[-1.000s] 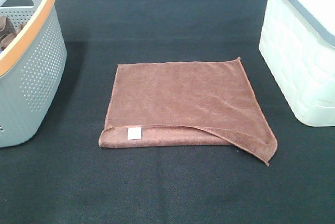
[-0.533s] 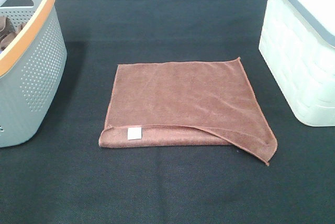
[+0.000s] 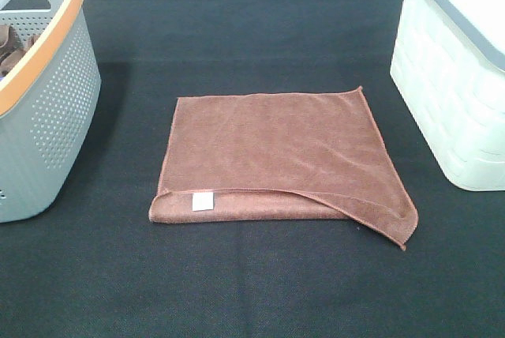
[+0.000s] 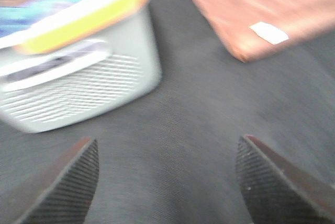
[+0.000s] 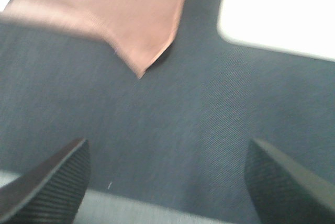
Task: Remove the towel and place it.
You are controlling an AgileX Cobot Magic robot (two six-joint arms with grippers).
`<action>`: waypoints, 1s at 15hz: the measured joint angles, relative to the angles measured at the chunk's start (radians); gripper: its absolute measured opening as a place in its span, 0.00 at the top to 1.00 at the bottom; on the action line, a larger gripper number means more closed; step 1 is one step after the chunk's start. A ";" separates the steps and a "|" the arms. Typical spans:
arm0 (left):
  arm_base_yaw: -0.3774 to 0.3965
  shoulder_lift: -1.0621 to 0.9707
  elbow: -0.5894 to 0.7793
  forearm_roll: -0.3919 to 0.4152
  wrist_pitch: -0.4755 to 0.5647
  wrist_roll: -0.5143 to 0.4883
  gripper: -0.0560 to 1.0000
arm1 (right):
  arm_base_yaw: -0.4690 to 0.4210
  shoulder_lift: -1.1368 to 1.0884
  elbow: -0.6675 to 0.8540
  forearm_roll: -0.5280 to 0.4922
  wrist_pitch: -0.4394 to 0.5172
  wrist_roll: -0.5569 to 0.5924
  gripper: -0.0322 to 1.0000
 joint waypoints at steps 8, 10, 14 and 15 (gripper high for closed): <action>0.069 -0.079 0.000 0.000 -0.001 0.000 0.28 | -0.042 -0.238 0.000 0.016 0.000 0.000 0.23; 0.069 -0.079 0.000 0.000 -0.001 0.000 0.28 | -0.042 -0.240 0.000 0.016 0.000 0.000 0.23; 0.069 -0.079 0.000 0.000 -0.001 0.000 0.28 | -0.042 -0.240 0.000 0.016 0.000 0.000 0.23; 0.069 -0.079 0.000 0.000 -0.001 0.000 0.28 | -0.042 -0.240 0.000 0.016 0.000 0.000 0.23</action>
